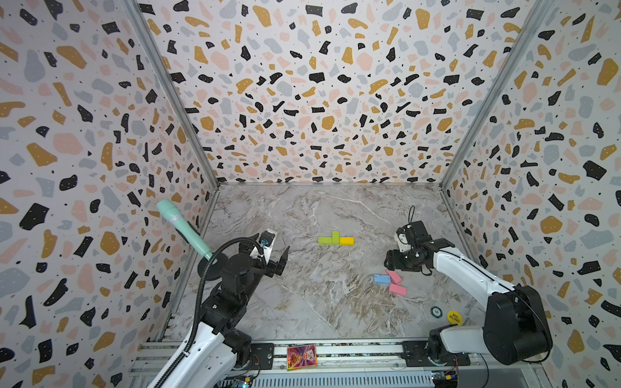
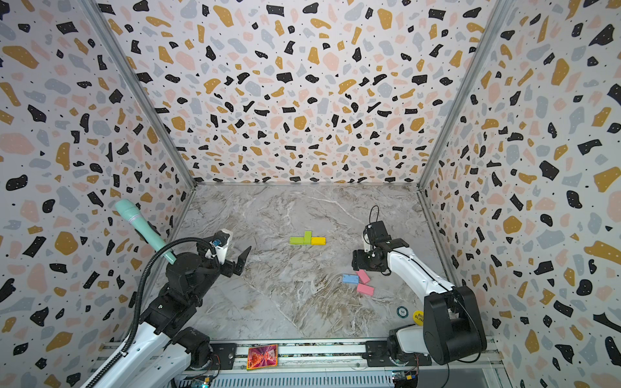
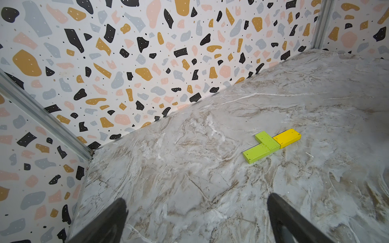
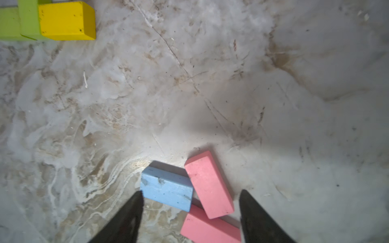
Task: Assemble the letter t with building blocks
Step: Pick up the building block from the center of the board.
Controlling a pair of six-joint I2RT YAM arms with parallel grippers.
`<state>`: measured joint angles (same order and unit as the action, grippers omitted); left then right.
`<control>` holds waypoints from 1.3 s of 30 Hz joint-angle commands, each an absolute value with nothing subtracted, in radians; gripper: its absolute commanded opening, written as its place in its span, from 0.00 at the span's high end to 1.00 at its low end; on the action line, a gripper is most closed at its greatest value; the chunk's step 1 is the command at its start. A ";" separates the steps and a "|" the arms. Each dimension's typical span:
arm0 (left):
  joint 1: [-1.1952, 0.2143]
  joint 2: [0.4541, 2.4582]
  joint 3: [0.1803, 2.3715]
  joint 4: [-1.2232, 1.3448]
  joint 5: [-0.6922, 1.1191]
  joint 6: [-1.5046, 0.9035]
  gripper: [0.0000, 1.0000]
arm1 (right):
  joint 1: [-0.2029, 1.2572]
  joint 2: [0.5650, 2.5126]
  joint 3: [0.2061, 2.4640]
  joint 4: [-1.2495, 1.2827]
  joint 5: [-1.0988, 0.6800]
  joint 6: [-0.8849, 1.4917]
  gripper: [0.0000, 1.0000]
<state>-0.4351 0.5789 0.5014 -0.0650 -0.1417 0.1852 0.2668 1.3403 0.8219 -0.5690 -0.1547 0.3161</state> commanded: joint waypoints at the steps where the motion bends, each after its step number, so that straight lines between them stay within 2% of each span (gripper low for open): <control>1: -0.440 0.572 0.499 -0.019 -0.163 0.170 0.00 | 0.267 1.320 0.798 -0.577 -0.121 0.310 0.35; 4: -0.440 0.570 0.496 -0.018 -0.166 0.170 0.01 | 0.267 1.338 0.785 -0.574 -0.107 0.308 0.37; 10: -0.439 0.571 0.497 -0.017 -0.166 0.170 0.01 | 0.267 1.370 0.778 -0.559 -0.096 0.318 0.47; 14: -0.440 0.566 0.495 -0.014 -0.163 0.176 0.01 | 0.268 1.398 0.770 -0.540 -0.125 0.312 0.49; 16: -0.439 0.564 0.494 -0.014 -0.163 0.179 0.01 | 0.270 1.417 0.769 -0.534 -0.139 0.310 0.44; 21: -0.440 0.556 0.490 -0.013 -0.163 0.182 0.01 | 0.276 1.453 0.757 -0.513 -0.144 0.314 0.41; 26: -0.440 0.557 0.491 -0.013 -0.162 0.181 0.01 | 0.278 1.472 0.751 -0.508 -0.134 0.319 0.32; 33: -0.439 0.557 0.491 -0.010 -0.162 0.185 0.00 | 0.278 1.478 0.755 -0.529 -0.063 0.347 0.47; 39: -0.440 0.556 0.491 -0.009 -0.160 0.189 0.01 | 0.286 1.477 0.759 -0.542 -0.051 0.351 0.51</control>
